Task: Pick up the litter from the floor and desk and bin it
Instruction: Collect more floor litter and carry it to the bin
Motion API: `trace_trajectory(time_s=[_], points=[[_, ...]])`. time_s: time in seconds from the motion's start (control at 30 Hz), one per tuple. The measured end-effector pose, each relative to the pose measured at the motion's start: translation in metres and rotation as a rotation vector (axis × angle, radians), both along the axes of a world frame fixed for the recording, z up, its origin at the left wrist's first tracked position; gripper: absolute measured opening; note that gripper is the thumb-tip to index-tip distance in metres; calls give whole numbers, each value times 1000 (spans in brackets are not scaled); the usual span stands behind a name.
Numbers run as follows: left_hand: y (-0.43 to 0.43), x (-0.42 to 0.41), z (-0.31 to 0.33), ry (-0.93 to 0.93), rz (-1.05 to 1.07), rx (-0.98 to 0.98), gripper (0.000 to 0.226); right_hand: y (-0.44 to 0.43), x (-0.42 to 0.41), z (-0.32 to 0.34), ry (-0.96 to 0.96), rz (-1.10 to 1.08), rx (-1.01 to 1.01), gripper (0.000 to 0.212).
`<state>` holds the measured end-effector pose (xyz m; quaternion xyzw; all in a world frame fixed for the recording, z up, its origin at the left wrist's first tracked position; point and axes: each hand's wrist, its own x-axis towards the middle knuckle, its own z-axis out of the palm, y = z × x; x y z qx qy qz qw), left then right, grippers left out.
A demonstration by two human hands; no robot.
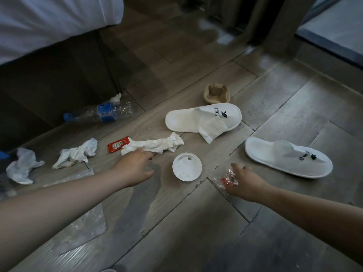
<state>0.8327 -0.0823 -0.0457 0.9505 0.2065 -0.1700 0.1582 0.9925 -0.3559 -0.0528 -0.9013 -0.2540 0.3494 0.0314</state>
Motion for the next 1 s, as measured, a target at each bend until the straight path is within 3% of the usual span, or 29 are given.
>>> trace_trajectory(time_s=[0.13, 0.23, 0.37, 0.6, 0.9, 1.0], points=[[4, 4, -4, -4, 9, 3, 45, 13, 0, -5, 39, 71, 185, 79], [6, 5, -5, 0, 14, 4, 45, 22, 17, -1, -126, 141, 269, 67], [11, 8, -7, 4, 15, 24, 42, 37, 50, 0, -290, 222, 218, 63], [20, 12, -13, -36, 35, 24, 46, 75, 91, -11, -438, 366, 110, 83], [22, 18, -24, -116, 81, 46, 66, 73, 76, -36, -226, 360, 77, 74], [21, 28, -26, -76, 37, 85, 78, 68, 66, -36, -178, 394, 51, 59]])
